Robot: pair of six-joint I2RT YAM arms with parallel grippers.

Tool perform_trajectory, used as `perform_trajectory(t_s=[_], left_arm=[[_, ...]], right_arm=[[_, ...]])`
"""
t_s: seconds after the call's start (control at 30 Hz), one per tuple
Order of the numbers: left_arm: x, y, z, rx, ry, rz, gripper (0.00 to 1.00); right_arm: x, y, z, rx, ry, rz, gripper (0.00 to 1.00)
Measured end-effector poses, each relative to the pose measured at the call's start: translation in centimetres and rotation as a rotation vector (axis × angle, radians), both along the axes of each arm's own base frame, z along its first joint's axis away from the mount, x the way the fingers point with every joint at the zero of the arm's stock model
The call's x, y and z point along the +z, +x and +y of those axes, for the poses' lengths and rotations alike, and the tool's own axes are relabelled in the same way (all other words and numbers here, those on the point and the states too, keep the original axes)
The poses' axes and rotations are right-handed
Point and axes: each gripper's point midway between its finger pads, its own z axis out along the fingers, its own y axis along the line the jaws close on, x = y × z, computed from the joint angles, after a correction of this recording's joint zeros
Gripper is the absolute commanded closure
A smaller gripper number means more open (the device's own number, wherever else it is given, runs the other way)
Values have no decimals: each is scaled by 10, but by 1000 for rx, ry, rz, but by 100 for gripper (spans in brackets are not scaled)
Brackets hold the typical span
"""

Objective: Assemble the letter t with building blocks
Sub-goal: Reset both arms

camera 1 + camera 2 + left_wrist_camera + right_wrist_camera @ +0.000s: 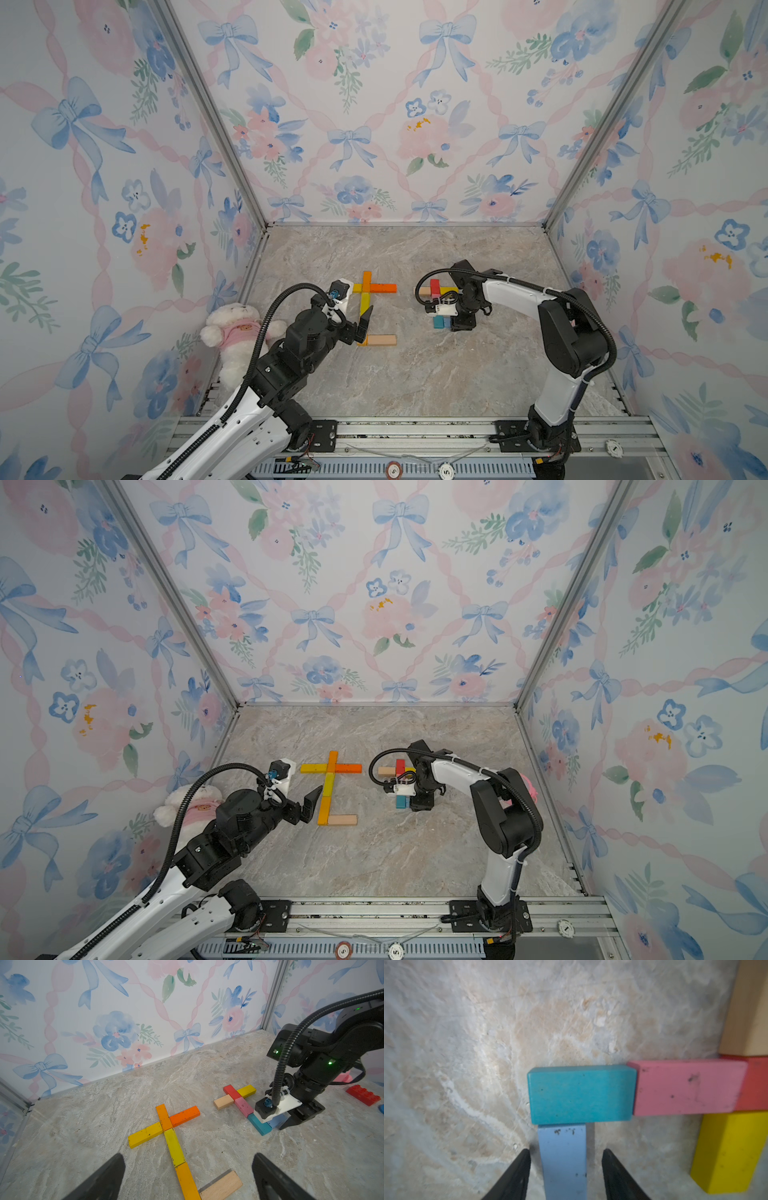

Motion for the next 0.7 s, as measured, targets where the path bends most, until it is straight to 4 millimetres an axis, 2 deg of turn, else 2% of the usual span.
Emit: perform_trajectory(t_s=[0.1,0.2,0.33,0.47,0.57,0.63,0.67,0.7], left_arm=[[-1,0,0,0,2,3,2],[-2,1,-1,0,4,5,2],[-2,1,0,1,4,5,2],[-1,2,1,13,5,2,2],[-1,5,6,55,-4,2,2],[-2,12,14,116,-10,4,2],[-4,15,18,155,-13,9,2],[-7,20,26,218,-16,19,2]], right_arm=[[13,-2,0,-16,31,-42,39],[36,3,4,-37,80,-109,38],[85,10,11,-78,192,-241,34],[142,19,5,-225,336,-391,35],[188,29,-18,-443,496,-502,29],[214,32,-45,-627,614,-573,17],[221,30,-56,-694,658,-599,2],[228,27,-71,-785,715,-623,4]])
